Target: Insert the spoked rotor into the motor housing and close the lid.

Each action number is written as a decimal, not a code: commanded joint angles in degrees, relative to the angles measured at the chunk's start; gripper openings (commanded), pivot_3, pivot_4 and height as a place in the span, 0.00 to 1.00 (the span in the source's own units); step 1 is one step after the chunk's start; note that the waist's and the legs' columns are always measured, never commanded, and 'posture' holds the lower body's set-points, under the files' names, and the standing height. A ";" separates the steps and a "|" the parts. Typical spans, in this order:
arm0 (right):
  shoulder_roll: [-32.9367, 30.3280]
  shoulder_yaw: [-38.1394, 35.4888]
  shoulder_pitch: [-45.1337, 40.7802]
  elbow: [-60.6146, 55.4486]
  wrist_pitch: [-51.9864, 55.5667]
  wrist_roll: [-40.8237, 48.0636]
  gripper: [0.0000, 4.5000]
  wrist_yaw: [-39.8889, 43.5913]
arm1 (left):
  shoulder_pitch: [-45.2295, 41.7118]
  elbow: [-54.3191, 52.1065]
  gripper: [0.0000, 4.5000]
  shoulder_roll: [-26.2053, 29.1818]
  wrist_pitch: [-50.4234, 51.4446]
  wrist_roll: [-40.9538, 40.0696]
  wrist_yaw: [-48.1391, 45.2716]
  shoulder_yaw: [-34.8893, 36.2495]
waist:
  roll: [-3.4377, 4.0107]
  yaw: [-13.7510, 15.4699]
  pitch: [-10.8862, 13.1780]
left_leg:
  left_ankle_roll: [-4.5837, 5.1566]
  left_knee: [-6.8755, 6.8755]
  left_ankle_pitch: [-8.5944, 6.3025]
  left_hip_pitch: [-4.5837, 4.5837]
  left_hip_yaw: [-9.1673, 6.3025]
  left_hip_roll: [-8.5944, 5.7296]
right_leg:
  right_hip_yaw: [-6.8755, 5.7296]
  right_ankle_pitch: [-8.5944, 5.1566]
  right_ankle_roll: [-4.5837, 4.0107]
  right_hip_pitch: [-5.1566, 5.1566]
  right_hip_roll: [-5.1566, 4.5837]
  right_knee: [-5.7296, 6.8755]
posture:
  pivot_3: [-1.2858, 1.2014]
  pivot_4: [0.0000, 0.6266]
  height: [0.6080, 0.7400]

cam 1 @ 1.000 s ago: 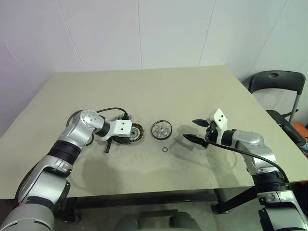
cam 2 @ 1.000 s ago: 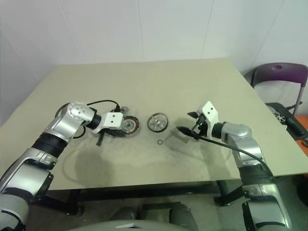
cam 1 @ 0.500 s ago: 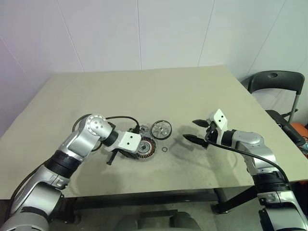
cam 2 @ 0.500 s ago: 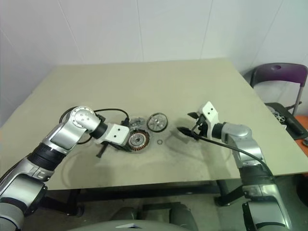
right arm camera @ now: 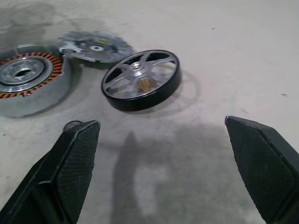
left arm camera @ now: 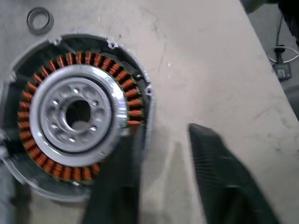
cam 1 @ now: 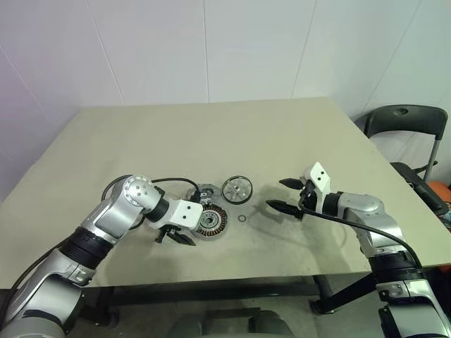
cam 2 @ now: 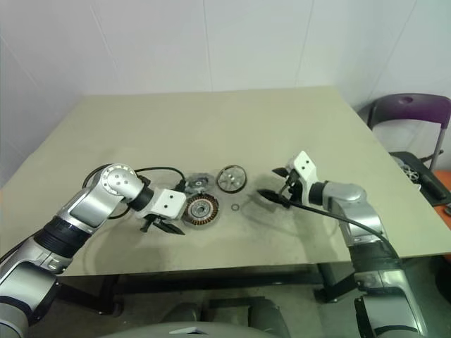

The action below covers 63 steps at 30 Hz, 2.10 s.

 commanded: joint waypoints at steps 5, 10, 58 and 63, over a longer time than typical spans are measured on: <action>-0.18 1.17 0.21 -4.17 1.51 0.86 1.00 2.24 | 1.26 -7.72 0.99 1.30 5.42 -4.76 1.25 3.67 | 0.00 -0.16 0.00 | 0.00 -0.03 0.00 -0.03 0.00 0.01 | 0.00 0.01 0.02 -0.05 0.00 -0.01 | 0.52 0.00 1.00; 0.30 3.19 0.03 -5.10 2.58 0.85 1.00 3.27 | 4.56 -13.02 0.99 2.52 11.40 -9.21 3.98 7.89 | 0.00 -0.25 0.00 | 0.00 -0.03 0.00 0.01 0.00 0.03 | 0.01 0.01 0.01 -0.03 0.01 0.03 | 0.52 0.00 1.00; 6.43 11.77 -9.85 -0.77 2.74 -2.45 0.15 9.28 | 43.64 -23.81 1.00 -1.62 12.86 -33.98 26.88 37.45 | 0.03 -0.38 -0.01 | -0.02 -0.12 -0.01 0.19 -0.01 0.09 | 0.10 0.02 -0.04 0.00 0.00 0.01 | 0.52 0.00 1.00; 8.45 13.67 -14.01 -3.00 7.05 -0.22 0.15 11.99 | 46.60 -23.93 1.00 -3.18 7.71 -32.79 26.46 36.60 | 0.03 -0.19 -0.01 | -0.02 -0.17 -0.01 0.19 -0.02 0.11 | 0.10 0.02 -0.05 0.00 0.00 -0.02 | 0.52 0.00 1.00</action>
